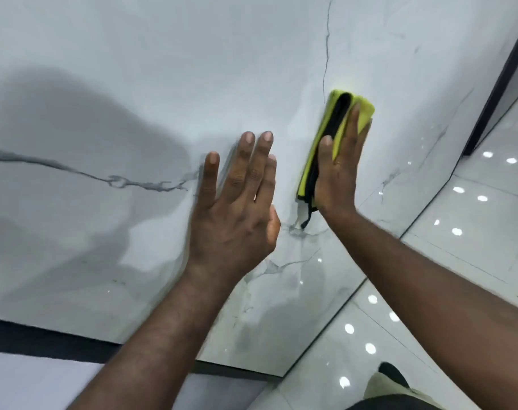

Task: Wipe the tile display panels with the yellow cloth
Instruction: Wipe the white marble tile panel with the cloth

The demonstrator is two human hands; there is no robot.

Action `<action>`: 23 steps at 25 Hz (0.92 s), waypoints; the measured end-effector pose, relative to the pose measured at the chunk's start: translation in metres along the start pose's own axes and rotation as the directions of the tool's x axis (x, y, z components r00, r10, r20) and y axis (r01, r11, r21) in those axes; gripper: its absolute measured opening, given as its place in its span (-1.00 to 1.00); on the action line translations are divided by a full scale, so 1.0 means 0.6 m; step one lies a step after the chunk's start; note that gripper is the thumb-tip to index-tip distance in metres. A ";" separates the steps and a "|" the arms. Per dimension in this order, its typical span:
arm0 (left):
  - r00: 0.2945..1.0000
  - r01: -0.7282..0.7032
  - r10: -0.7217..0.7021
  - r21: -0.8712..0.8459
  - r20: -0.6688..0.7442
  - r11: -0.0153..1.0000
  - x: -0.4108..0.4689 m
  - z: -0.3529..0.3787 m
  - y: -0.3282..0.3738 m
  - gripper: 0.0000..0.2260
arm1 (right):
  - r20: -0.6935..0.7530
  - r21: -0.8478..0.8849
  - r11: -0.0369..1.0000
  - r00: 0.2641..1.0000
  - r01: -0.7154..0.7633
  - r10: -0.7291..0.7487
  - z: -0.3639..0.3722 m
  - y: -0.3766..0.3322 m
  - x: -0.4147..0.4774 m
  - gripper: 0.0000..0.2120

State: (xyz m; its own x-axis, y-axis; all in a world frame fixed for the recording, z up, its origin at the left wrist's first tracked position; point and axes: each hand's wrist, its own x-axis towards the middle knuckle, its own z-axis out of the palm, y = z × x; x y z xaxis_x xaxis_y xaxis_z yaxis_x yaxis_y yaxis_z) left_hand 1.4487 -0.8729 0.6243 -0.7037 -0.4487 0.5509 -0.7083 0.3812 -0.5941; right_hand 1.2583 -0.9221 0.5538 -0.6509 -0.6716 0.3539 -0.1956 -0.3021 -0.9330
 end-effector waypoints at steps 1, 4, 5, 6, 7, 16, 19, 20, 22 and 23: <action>1.000 -0.012 0.012 -0.015 0.002 1.000 -0.001 -0.001 -0.010 -0.41 | -0.056 0.077 0.981 0.981 -0.180 0.184 0.004 -0.009 0.017 -0.42; 0.999 -0.039 0.039 -0.021 0.001 0.999 -0.008 -0.004 -0.028 -0.40 | -0.068 -0.022 0.998 0.996 -0.063 0.062 0.014 -0.047 -0.005 -0.41; 0.999 -0.047 0.047 -0.020 0.000 0.999 -0.007 -0.004 -0.029 -0.39 | -0.006 -0.062 0.989 0.991 0.131 -0.131 0.017 -0.046 -0.017 -0.41; 0.999 -0.053 0.053 -0.020 0.001 0.998 -0.006 -0.002 -0.028 -0.39 | 0.020 -0.084 0.964 0.968 0.253 -0.252 0.019 -0.041 -0.019 -0.41; 0.998 -0.059 0.059 -0.023 0.001 0.998 -0.003 -0.001 -0.027 -0.40 | 0.007 -0.084 0.970 0.974 0.228 -0.229 0.017 -0.033 -0.009 -0.40; 0.998 -0.061 0.060 -0.027 -0.029 0.998 0.119 0.026 0.044 -0.43 | -0.061 -0.007 0.998 0.996 -0.065 0.065 -0.029 0.022 0.094 -0.39; 0.999 -0.044 0.045 0.008 -0.023 0.999 0.154 0.044 0.073 -0.42 | -0.069 0.002 0.992 0.989 -0.128 0.127 -0.044 0.039 0.106 -0.41; 0.998 -0.056 0.056 0.005 -0.013 0.998 0.165 0.052 0.084 -0.43 | -0.053 -0.024 0.999 0.998 -0.034 0.032 -0.050 0.056 0.104 -0.41; 0.994 -0.112 0.112 -0.011 0.016 0.994 0.176 0.071 0.109 -0.45 | -0.060 -0.040 0.996 0.995 -0.079 0.077 -0.060 0.114 0.088 -0.41; 0.988 -0.148 0.148 -0.009 0.035 0.989 0.176 0.082 0.121 -0.45 | -0.077 0.013 0.967 0.964 -0.256 0.256 -0.063 0.143 0.081 -0.40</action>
State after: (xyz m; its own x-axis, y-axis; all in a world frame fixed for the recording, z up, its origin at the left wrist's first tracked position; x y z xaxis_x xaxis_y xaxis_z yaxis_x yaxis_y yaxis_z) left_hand 1.3257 -0.9328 0.6107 -0.7985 -0.4154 0.4357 -0.5967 0.4504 -0.6642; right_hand 1.1823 -0.9549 0.4886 -0.7341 -0.6721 0.0972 -0.0133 -0.1288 -0.9916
